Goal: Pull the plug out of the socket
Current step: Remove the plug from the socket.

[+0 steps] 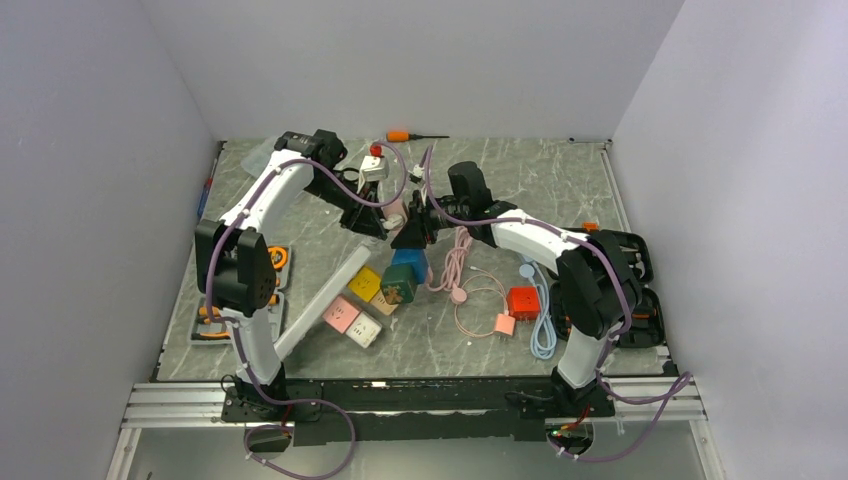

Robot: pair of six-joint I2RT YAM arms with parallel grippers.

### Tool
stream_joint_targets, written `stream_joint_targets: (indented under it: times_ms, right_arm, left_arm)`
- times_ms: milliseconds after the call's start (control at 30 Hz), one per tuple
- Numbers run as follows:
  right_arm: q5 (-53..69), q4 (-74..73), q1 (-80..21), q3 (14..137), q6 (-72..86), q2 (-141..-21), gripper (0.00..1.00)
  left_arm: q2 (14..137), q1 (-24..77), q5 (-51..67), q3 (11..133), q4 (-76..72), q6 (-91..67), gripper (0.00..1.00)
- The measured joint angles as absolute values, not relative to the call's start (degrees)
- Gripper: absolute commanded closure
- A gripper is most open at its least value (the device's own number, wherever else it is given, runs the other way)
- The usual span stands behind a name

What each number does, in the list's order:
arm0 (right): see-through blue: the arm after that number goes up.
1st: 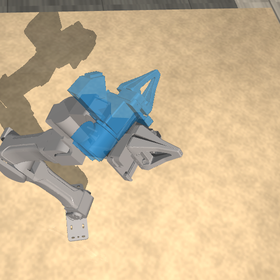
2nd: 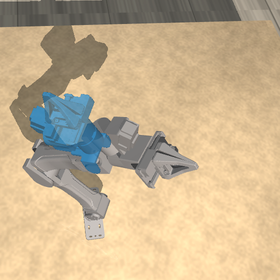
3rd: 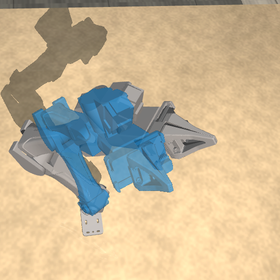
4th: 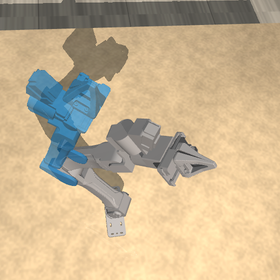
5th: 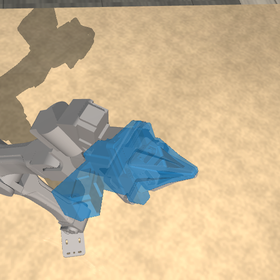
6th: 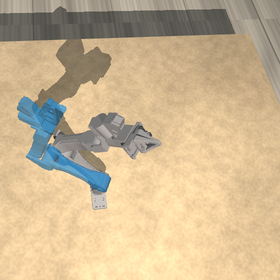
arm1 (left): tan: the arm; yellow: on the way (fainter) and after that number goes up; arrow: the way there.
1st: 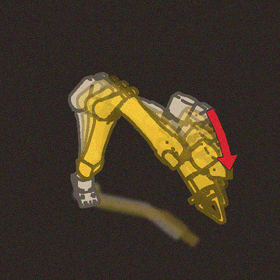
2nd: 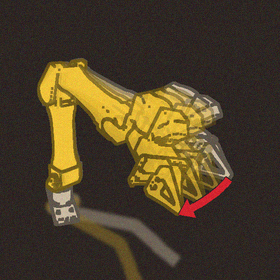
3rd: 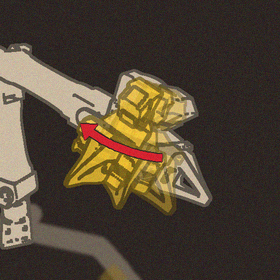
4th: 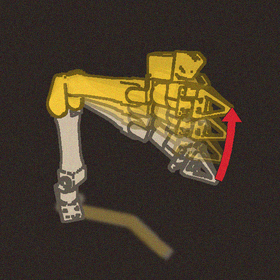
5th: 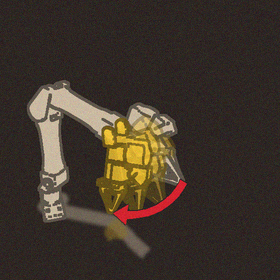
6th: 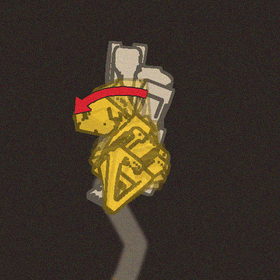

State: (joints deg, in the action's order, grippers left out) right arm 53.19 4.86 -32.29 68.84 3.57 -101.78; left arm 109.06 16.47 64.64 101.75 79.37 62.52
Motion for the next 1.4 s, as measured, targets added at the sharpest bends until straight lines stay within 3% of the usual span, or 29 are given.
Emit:
stream_joint_targets:
  times_ms: [67, 1400]
  right_arm:
    - [53.25, 4.75, -32.23, 68.90, 3.64, -101.86, 1.00]
    - [60.16, 6.55, -29.28, 72.71, 6.09, -109.23, 1.00]
  left_arm:
    - [109.14, 16.45, 64.66, 101.75, 79.64, 63.37, 1.00]
    - [108.03, 17.28, 59.96, 99.55, 73.34, 70.11, 1.00]
